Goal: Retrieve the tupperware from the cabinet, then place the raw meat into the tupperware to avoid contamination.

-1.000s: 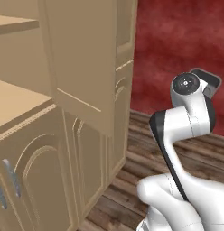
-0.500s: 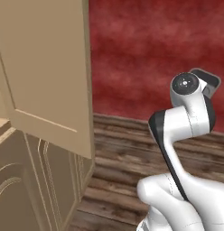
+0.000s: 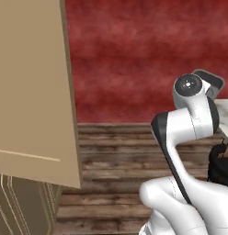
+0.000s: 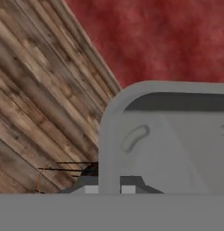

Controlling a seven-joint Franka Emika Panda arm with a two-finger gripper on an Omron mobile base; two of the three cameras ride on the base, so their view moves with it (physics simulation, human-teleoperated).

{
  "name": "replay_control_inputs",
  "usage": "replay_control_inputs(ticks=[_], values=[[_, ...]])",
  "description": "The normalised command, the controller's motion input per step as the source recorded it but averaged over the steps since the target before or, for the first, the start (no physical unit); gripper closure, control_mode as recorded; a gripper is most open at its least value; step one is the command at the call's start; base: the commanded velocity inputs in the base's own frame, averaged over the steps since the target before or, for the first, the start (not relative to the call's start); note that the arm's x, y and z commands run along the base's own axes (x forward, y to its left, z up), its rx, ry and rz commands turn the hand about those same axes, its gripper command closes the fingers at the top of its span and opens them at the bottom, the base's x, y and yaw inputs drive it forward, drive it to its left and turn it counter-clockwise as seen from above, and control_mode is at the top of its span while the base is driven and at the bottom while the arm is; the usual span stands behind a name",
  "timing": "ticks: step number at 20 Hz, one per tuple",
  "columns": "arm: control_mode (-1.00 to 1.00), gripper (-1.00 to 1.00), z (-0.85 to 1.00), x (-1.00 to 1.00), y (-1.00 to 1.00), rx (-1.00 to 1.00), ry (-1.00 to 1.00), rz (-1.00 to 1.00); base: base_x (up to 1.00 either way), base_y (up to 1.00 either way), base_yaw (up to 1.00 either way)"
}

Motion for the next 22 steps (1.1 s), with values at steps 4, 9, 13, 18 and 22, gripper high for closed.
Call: replay_control_inputs(ticks=[4,9,13,18,22], values=[[1.0,1.0,0.0,0.0,0.0,0.0,0.0,0.0,0.14,0.08,-0.46],[1.0,1.0,0.0,0.0,0.0,0.0,0.0,0.0,0.04,0.01,-0.5],[1.0,1.0,0.0,0.0,0.0,0.0,0.0,0.0,0.11,0.05,-0.47],[1.0,1.0,0.0,0.0,0.0,0.0,0.0,0.0,0.43,0.24,-0.38],[1.0,1.0,0.0,0.0,0.0,0.0,0.0,0.0,0.35,0.2,-0.41]])
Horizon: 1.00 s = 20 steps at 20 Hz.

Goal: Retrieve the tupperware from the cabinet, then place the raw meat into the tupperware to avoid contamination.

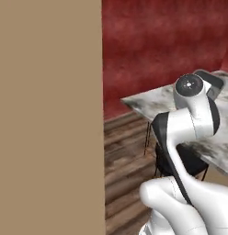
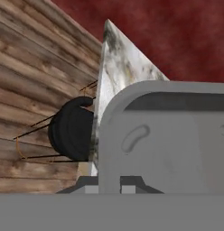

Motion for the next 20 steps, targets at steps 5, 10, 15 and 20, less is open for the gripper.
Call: replay_control_inputs(ticks=[5,10,15,20], values=[[1.0,1.0,0.0,0.0,0.0,0.0,0.0,0.0,0.15,0.1,-0.44],[1.0,1.0,0.0,0.0,0.0,0.0,0.0,0.0,0.0,0.0,-0.5],[1.0,1.0,0.0,0.0,0.0,0.0,0.0,0.0,0.15,0.07,-0.44],[1.0,1.0,0.0,0.0,0.0,0.0,0.0,0.0,0.29,0.14,-0.37]])
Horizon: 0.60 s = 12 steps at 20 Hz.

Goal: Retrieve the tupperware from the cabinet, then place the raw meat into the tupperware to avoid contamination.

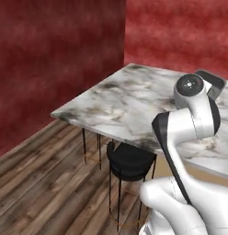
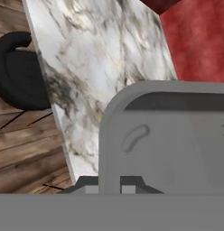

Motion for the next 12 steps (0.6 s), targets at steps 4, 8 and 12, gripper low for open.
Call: replay_control_inputs(ticks=[4,8,12], values=[[1.0,1.0,0.0,0.0,0.0,0.0,0.0,0.0,0.4,0.14,-0.34],[1.0,1.0,0.0,0.0,0.0,0.0,0.0,0.0,0.53,0.23,-0.29],[1.0,1.0,0.0,0.0,0.0,0.0,0.0,0.0,0.17,0.36,-0.33]])
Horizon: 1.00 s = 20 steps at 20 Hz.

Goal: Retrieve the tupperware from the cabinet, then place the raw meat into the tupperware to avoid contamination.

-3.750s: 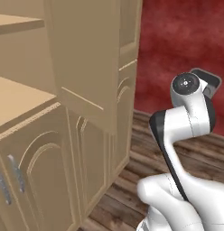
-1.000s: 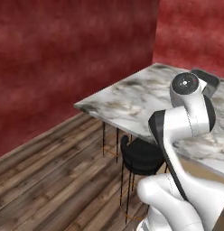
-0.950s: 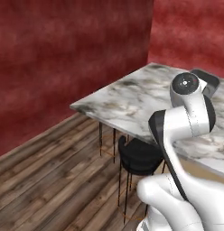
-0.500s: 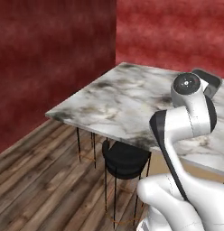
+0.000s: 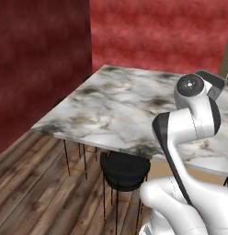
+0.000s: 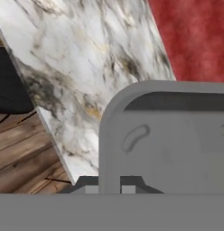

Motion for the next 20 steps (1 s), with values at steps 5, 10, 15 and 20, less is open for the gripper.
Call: replay_control_inputs(ticks=[5,10,15,20], values=[[1.0,1.0,0.0,0.0,0.0,0.0,0.0,0.0,0.0,0.37,-0.33],[1.0,1.0,0.0,0.0,0.0,0.0,0.0,0.0,0.01,0.42,-0.31],[1.0,1.0,0.0,0.0,0.0,0.0,0.0,0.0,0.08,0.53,-0.28],[1.0,1.0,0.0,0.0,0.0,0.0,0.0,0.0,0.03,0.58,-0.26]])
